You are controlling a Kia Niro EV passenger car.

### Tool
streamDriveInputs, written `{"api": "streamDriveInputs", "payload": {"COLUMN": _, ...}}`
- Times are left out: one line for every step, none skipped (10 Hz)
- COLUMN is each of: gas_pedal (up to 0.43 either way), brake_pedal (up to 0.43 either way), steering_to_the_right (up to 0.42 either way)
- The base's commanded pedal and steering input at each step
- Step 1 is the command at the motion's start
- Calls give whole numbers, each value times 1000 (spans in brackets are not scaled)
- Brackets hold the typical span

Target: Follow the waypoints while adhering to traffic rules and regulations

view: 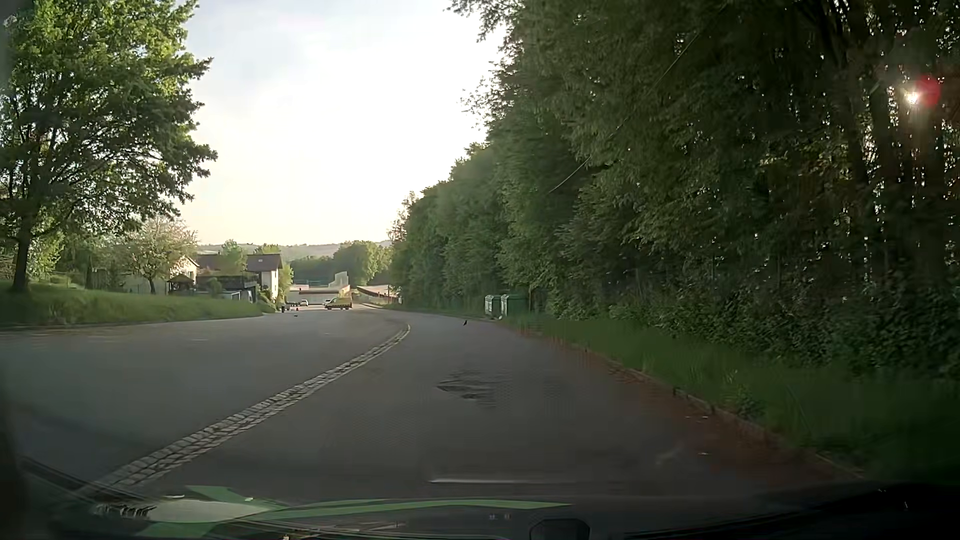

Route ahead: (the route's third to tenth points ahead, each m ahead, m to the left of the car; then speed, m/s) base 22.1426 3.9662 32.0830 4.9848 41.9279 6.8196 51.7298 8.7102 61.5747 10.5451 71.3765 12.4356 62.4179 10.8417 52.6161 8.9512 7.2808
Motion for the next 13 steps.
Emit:
{"api": "streamDriveInputs", "payload": {"gas_pedal": 0, "brake_pedal": 0, "steering_to_the_right": -20}}
{"api": "streamDriveInputs", "payload": {"gas_pedal": 0, "brake_pedal": 0, "steering_to_the_right": -20}}
{"api": "streamDriveInputs", "payload": {"gas_pedal": 0, "brake_pedal": 0, "steering_to_the_right": -21}}
{"api": "streamDriveInputs", "payload": {"gas_pedal": 0, "brake_pedal": 0, "steering_to_the_right": -21}}
{"api": "streamDriveInputs", "payload": {"gas_pedal": 0, "brake_pedal": 0, "steering_to_the_right": -22}}
{"api": "streamDriveInputs", "payload": {"gas_pedal": 0, "brake_pedal": 0, "steering_to_the_right": -22}}
{"api": "streamDriveInputs", "payload": {"gas_pedal": 0, "brake_pedal": 0, "steering_to_the_right": -22}}
{"api": "streamDriveInputs", "payload": {"gas_pedal": 0, "brake_pedal": 0, "steering_to_the_right": -21}}
{"api": "streamDriveInputs", "payload": {"gas_pedal": 0, "brake_pedal": 0, "steering_to_the_right": -16}}
{"api": "streamDriveInputs", "payload": {"gas_pedal": 0, "brake_pedal": 0, "steering_to_the_right": -13}}
{"api": "streamDriveInputs", "payload": {"gas_pedal": 0, "brake_pedal": 0, "steering_to_the_right": -11}}
{"api": "streamDriveInputs", "payload": {"gas_pedal": 0, "brake_pedal": 24, "steering_to_the_right": -11}}
{"api": "streamDriveInputs", "payload": {"gas_pedal": 0, "brake_pedal": 79, "steering_to_the_right": -11}}
